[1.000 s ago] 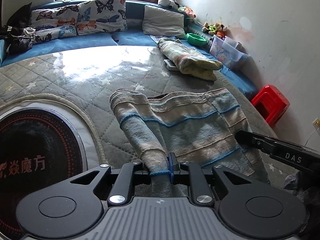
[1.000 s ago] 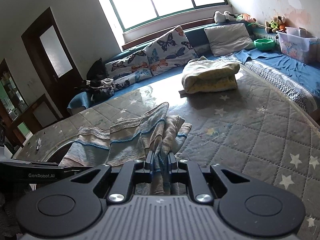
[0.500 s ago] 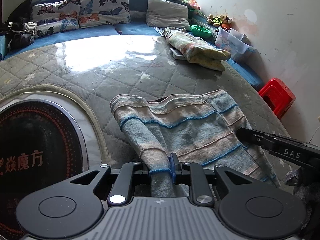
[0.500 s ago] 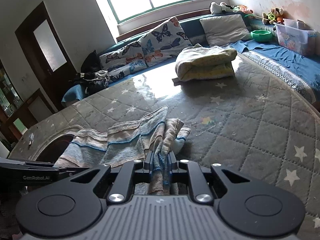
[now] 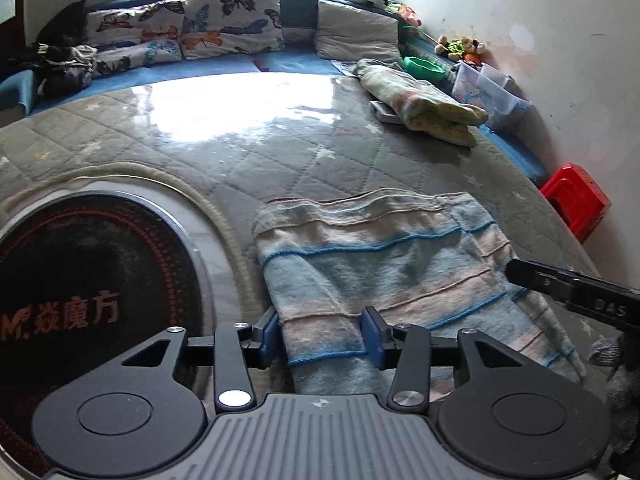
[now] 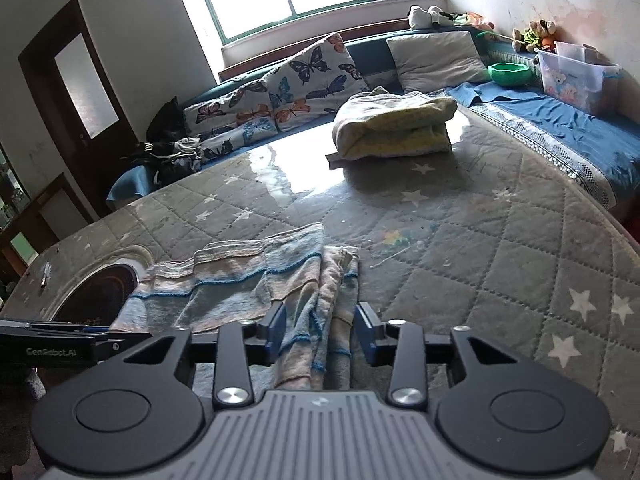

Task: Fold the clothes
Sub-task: 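Lower the folded edge onto the stack and open both tools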

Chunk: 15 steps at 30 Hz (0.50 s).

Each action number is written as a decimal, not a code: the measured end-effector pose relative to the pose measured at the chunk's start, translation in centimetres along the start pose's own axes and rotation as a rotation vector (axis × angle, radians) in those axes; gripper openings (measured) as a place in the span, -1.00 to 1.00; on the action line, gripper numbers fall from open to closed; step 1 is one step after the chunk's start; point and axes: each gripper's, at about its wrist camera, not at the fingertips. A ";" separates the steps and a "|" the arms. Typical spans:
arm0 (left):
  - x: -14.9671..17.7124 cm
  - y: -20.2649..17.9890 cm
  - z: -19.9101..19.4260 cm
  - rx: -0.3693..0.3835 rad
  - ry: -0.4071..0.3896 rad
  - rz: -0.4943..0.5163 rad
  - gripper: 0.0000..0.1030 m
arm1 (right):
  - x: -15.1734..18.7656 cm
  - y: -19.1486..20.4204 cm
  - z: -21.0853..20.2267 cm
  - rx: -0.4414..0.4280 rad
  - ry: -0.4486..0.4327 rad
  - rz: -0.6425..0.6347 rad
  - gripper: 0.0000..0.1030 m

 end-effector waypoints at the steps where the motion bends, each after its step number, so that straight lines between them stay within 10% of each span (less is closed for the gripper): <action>1: 0.1 0.1 -0.1 -0.007 -0.002 0.000 -0.06 | 0.1 0.0 -0.2 -0.004 -0.002 -0.001 -0.03; 15: 2.0 -0.9 -3.3 -0.044 -0.072 0.067 0.02 | 2.2 0.4 -5.3 -0.153 -0.019 0.013 0.07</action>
Point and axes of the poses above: each gripper's, at about its wrist camera, not at the fingertips, and z roughly the way its jaws point, y to its left, x to its underside, and after that the axes turned 8 degrees about z, right-handed
